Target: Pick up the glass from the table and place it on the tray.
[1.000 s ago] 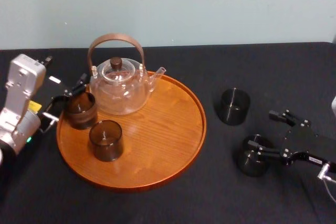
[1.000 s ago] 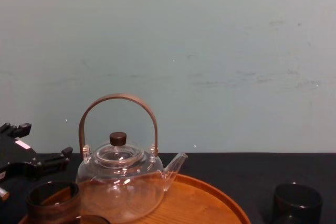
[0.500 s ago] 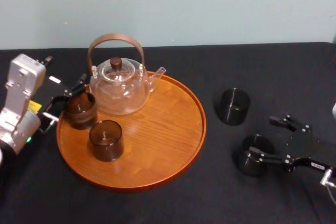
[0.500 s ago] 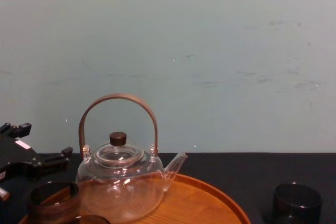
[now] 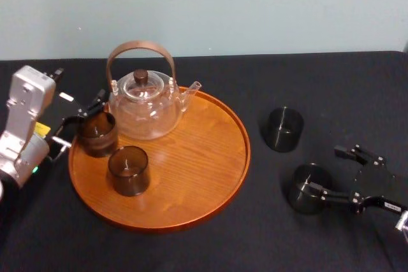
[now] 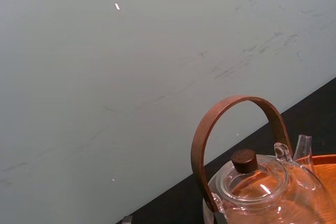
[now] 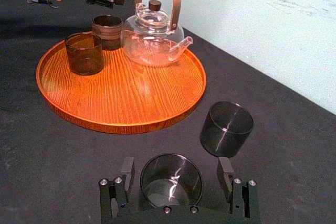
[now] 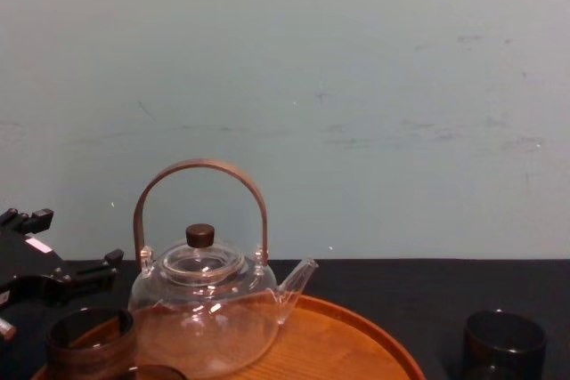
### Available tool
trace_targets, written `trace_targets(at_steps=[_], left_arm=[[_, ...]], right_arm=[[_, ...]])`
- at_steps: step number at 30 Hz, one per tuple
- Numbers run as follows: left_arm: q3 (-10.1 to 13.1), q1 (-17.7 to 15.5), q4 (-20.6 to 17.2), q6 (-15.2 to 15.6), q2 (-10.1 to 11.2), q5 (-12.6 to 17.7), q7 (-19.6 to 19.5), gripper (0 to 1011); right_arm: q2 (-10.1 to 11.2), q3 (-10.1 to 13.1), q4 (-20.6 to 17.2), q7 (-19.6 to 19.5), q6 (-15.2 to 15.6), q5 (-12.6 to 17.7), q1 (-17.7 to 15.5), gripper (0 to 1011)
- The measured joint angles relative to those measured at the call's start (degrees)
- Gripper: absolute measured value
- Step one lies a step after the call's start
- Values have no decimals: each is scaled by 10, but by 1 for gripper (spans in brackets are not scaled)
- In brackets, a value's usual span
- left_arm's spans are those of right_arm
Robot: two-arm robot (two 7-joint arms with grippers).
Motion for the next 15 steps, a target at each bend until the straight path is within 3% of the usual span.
trace_targets(at_steps=[15], left_arm=[[0, 0, 0, 0, 0, 0, 0, 1001]], right_arm=[[4, 15, -2, -1, 7, 4, -25, 1002]])
